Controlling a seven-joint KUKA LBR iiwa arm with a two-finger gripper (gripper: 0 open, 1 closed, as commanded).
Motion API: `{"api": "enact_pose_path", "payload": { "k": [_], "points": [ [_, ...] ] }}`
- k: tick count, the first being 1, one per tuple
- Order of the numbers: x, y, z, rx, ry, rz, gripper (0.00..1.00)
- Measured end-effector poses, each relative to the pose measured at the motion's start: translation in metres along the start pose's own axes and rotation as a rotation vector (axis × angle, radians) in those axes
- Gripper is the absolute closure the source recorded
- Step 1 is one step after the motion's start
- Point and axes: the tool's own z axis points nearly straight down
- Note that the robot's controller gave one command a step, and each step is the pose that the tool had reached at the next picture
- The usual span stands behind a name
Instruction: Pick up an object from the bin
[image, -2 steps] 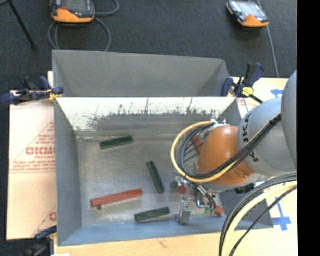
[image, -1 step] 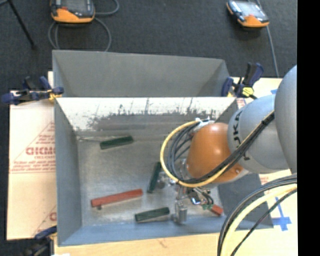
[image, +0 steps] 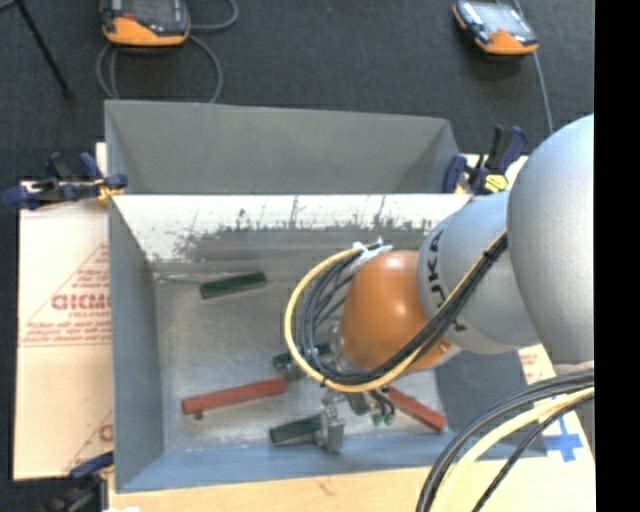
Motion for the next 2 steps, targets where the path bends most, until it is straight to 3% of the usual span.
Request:
{"api": "enact_pose_path", "payload": {
  "k": [1, 2],
  "points": [
    [0.004, -0.002, 0.002, 0.0, 0.014, -0.001, 1.0],
    [-0.039, -0.042, 0.002, 0.0, 0.012, 0.061, 1.0]
  ]
}}
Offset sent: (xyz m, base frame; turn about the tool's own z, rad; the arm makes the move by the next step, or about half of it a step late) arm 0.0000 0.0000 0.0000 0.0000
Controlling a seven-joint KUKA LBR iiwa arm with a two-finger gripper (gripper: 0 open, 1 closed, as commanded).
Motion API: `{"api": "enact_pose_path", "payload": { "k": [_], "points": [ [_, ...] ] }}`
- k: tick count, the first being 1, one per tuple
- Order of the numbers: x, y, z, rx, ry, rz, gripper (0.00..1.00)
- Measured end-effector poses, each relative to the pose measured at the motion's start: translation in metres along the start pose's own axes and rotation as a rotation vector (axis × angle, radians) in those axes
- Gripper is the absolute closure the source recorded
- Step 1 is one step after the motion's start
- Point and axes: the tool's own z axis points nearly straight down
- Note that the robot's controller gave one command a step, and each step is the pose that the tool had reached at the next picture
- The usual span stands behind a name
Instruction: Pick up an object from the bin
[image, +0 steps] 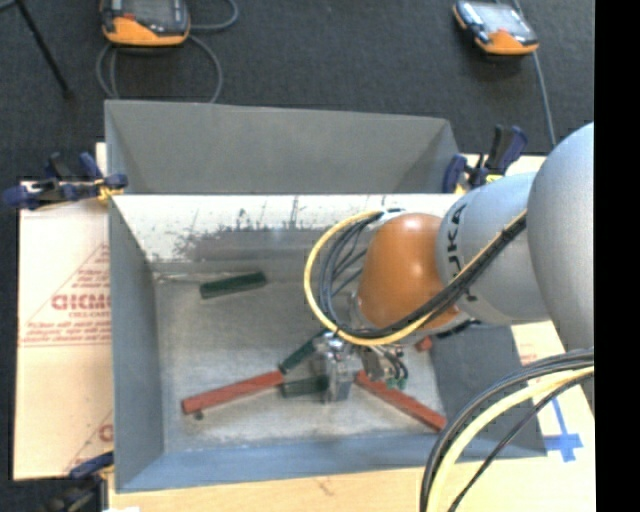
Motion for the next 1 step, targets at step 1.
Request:
{"api": "enact_pose_path", "payload": {
  "k": [1],
  "points": [
    [-0.0227, -0.0183, -0.1806, 0.0, -0.008, 0.033, 1.0]
  ]
}}
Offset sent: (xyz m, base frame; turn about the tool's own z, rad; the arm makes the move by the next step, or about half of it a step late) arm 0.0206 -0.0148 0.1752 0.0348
